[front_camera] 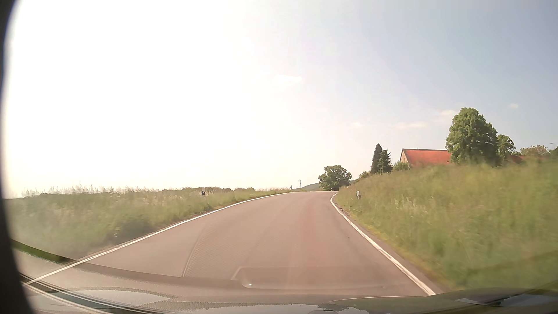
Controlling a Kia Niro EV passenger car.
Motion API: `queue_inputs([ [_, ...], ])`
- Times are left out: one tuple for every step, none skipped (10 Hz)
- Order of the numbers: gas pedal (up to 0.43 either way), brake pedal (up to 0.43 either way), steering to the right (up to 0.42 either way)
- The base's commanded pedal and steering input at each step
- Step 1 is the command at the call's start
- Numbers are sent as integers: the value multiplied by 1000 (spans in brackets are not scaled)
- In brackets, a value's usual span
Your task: Follow the waypoints while adhering to traffic rules and regulations
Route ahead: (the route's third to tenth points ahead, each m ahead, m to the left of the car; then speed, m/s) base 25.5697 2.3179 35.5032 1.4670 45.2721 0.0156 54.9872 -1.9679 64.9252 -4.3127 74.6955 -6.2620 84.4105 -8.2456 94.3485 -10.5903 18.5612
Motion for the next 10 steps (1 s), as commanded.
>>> queue_inputs([
  [189, 0, 7],
  [220, 0, 10],
  [220, 0, 12],
  [228, 0, 13],
  [240, 0, 14],
  [240, 0, 17],
  [268, 0, 19],
  [268, 0, 19],
  [280, 0, 19],
  [280, 0, 19],
])
